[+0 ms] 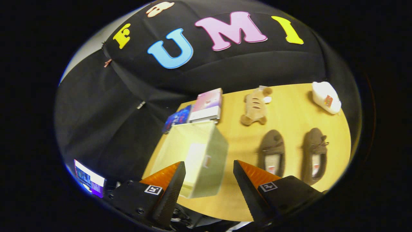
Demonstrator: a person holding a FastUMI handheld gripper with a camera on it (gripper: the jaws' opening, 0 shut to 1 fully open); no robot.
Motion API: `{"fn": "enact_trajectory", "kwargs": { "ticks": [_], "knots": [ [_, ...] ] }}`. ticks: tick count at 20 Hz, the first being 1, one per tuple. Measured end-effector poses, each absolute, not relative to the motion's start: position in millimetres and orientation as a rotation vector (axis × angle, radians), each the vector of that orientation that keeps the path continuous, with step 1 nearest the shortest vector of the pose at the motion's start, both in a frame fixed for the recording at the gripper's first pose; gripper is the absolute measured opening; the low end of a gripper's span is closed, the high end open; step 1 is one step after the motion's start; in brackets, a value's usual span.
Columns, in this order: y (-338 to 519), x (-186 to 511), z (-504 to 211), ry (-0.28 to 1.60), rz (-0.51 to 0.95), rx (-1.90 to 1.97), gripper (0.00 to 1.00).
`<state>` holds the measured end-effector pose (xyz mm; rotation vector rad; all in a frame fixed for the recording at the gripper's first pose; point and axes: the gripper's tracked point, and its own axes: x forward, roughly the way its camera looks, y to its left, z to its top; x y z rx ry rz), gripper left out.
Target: Open the storage box then place both shoes into the box .Put the left shoe in first, then the right shoe, with the right side of both shoes facing outward in a uniform manner.
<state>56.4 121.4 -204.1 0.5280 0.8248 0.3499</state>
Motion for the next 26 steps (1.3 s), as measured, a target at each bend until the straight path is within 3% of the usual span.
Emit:
{"fn": "enact_trajectory", "kwargs": {
  "ticks": [8,19,23,26],
  "knots": [
    [37,56,-332,0.988,0.113,0.281,0.91],
    [34,98,-415,1.048,0.085,0.176,0.81],
    [38,107,-420,1.039,0.074,0.191,0.63],
    [25,107,-421,1.038,0.016,0.188,0.22]
  ]
}}
